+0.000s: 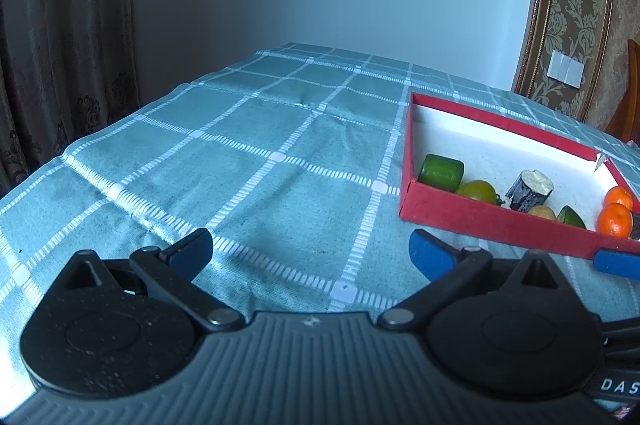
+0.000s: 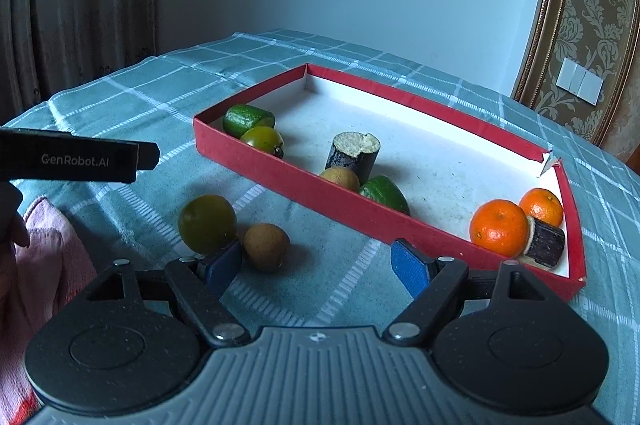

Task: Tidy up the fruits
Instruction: 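Move the right gripper to the brown longan and close on it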

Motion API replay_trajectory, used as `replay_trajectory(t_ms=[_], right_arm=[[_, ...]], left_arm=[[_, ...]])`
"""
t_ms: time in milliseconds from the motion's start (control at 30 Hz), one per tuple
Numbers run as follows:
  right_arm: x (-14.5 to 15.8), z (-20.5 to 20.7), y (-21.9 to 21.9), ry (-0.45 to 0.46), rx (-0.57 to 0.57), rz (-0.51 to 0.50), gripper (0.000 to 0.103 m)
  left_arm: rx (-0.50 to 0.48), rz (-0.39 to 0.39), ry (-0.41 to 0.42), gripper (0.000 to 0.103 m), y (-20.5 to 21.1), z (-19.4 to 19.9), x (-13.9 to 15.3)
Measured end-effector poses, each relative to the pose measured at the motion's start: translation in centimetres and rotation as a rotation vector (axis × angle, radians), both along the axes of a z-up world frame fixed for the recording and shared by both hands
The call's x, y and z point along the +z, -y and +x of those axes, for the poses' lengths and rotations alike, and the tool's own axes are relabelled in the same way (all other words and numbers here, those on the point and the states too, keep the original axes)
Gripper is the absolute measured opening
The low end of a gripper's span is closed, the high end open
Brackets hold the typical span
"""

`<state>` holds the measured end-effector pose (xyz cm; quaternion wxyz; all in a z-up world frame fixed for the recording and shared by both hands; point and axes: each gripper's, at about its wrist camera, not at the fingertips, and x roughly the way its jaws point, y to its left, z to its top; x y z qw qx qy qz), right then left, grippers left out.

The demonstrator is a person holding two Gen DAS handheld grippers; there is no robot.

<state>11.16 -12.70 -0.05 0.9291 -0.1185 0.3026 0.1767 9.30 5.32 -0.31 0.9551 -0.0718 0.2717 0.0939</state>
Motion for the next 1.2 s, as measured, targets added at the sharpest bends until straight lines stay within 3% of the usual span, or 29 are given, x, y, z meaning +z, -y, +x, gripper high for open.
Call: replay_trajectory(t_ms=[233,400,567,700,1067,1200], right_arm=[[-0.4,1.2,0.2,-0.059,0.042,0.048,0.08],[-0.4,1.1,0.0,-0.055,0.075,0.057,0.066],[-0.3,1.3,-0.4,-0.056,0.08,0.057,0.062],[-0.3,1.2,-0.6,-0.061,0.099,0.06,0.05],[-0.6,0.8,-0.6,-0.043,0.093,0.079,0.048],[-0.6,0.6,-0.7,-0.034,0.098,0.078,0.043]], left_arm=[[-0.004,-0.01,0.0,0.103,-0.1,0.0,0.0],[-0.007,-0.011,0.002,0.103,-0.1,0.0,-0.1],[-0.007,-0.011,0.001,0.103,-0.1,0.0,-0.1],[-0.007,-0.011,0.001,0.103,-0.1,0.0,-0.1],[-0.002,-0.008,-0.005,0.103,-0.1,0.1,-0.1],[-0.001,-0.007,-0.008,0.103,0.0,0.1,-0.1]])
